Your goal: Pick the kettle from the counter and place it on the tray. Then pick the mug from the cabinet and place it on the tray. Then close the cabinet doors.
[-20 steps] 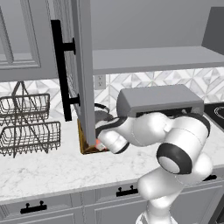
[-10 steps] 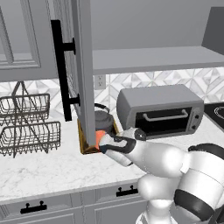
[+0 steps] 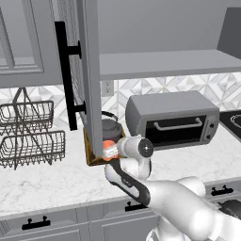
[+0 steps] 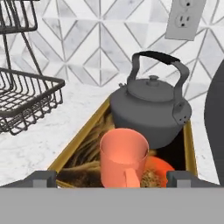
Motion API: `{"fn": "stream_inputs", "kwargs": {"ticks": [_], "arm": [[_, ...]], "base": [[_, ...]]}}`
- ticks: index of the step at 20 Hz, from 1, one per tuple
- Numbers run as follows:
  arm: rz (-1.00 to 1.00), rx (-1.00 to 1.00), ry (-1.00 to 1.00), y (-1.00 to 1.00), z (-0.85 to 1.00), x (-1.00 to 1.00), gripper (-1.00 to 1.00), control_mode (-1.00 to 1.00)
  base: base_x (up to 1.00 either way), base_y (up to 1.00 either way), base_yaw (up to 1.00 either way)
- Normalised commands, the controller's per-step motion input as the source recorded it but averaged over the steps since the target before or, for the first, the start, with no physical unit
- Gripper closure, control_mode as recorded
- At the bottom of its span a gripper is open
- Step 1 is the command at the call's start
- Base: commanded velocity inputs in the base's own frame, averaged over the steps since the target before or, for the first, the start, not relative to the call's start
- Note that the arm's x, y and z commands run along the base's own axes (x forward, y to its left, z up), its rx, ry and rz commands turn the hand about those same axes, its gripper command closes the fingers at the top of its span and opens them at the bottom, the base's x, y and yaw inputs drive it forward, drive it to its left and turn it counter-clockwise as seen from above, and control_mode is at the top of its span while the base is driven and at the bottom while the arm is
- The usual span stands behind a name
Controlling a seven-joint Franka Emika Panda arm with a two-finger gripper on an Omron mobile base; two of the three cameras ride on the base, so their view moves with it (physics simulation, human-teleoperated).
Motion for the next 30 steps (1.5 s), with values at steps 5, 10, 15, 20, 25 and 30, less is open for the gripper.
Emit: {"fn": "stream_inputs", "kwargs": {"ticks": [5, 10, 15, 20, 25, 30], "arm": [[-0.2, 0.0, 0.36, -0.1, 0.91, -0.29, -1.0, -1.0], [-0.13, 0.0, 0.37, -0.16, 0.81, -0.38, -1.0, -1.0], [0.01, 0.0, 0.1, -0.3, 0.53, -0.65, -1.0, -1.0], [0.06, 0.0, 0.03, -0.42, 0.39, -0.62, -1.0, -1.0], [0.18, 0.0, 0.0, -0.27, 0.17, -0.57, -1.0, -1.0], [0.21, -0.01, 0.0, -0.17, 0.03, -0.48, -1.0, -1.0]], "base": [[0.0, 0.0, 0.0], [0.0, 0.0, 0.0], [0.0, 0.0, 0.0], [0.0, 0.0, 0.0], [0.0, 0.0, 0.0], [0.0, 0.0, 0.0]]}}
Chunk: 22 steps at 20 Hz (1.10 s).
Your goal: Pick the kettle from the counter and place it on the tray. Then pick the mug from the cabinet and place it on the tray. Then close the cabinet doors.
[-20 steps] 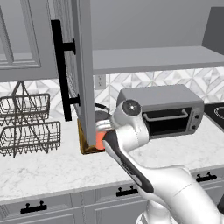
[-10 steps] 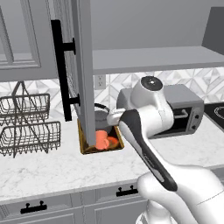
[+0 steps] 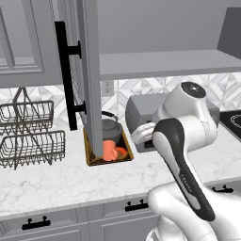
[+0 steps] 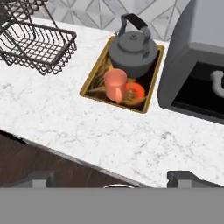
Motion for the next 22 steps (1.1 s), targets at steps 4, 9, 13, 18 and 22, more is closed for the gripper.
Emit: {"fn": "stream_inputs", "kwargs": {"ticks": [4, 9, 13, 18, 22], "arm": [[0.18, -0.03, -0.01, -0.19, 0.02, -0.49, -1.0, -1.0], [0.13, -0.04, -0.06, -0.16, 0.09, -0.52, -1.0, -1.0], [0.14, -0.07, -0.01, -0.03, 0.1, -0.38, -1.0, -1.0], [0.3, -0.07, -0.05, 0.03, 0.22, -0.44, -1.0, -1.0], [0.36, -0.02, -0.15, 0.28, 0.37, -0.31, -1.0, -1.0]], "base": [[0.0, 0.0, 0.0], [0.0, 0.0, 0.0], [0.0, 0.0, 0.0], [0.0, 0.0, 0.0], [0.0, 0.0, 0.0]]}}
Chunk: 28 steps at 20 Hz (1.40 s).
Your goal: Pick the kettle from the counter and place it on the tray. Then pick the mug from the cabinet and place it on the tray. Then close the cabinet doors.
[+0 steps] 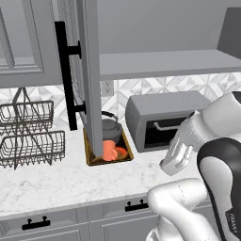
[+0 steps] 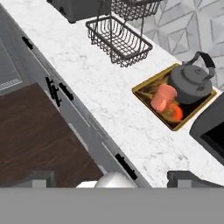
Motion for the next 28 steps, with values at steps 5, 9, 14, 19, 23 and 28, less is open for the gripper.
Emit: {"fn": "stream_inputs", "kwargs": {"ticks": [5, 9, 14, 19, 23, 28], "arm": [[0.41, 0.0, -0.25, 0.45, 0.38, -0.16, -1.0, -1.0], [0.36, 0.0, -0.34, 0.39, 0.38, -0.35, -1.0, -1.0], [0.22, 0.0, -0.43, 0.29, 0.38, -0.43, -1.0, -1.0], [0.04, 0.0, -0.14, 0.41, 0.55, -0.24, -1.0, -1.0], [0.14, 0.0, -0.18, 0.37, 0.34, -0.28, -1.0, -1.0], [0.17, 0.0, -0.19, 0.42, 0.21, -0.19, -1.0, -1.0]], "base": [[0.0, 0.0, 0.0], [0.0, 0.0, 0.0], [0.0, 0.0, 0.0], [0.0, 0.0, 0.0], [0.0, 0.0, 0.0], [0.0, 0.0, 0.0]]}}
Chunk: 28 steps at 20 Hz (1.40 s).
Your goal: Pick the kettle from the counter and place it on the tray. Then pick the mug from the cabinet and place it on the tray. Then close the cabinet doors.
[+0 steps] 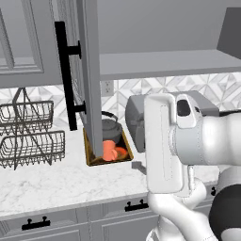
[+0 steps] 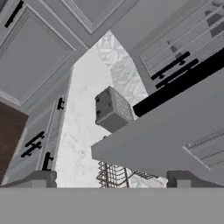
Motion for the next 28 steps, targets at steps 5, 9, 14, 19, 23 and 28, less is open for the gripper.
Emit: {"fn": "stream_inputs", "kwargs": {"ticks": [5, 9, 14, 19, 23, 28], "arm": [[0.12, 0.0, -0.22, 0.56, 0.14, 0.0, -1.0, -1.0], [0.1, 0.0, -0.21, 0.56, 0.1, 0.0, -1.0, -1.0], [0.12, 0.0, -0.21, 0.46, 0.2, -0.01, -1.0, -1.0], [0.05, -0.01, -0.19, 0.48, 0.14, 0.21, -1.0, -1.0], [0.02, 0.0, -0.12, 0.39, 0.02, 0.48, -1.0, -1.0], [0.0, -0.01, -0.07, 0.28, 0.0, 0.48, -1.0, -1.0]], "base": [[0.0, 0.0, 0.0], [0.0, 0.0, 0.0], [0.0, 0.0, 0.0], [0.0, 0.0, 0.0], [0.0, 0.0, 0.0], [0.0, 0.0, 0.0]]}}
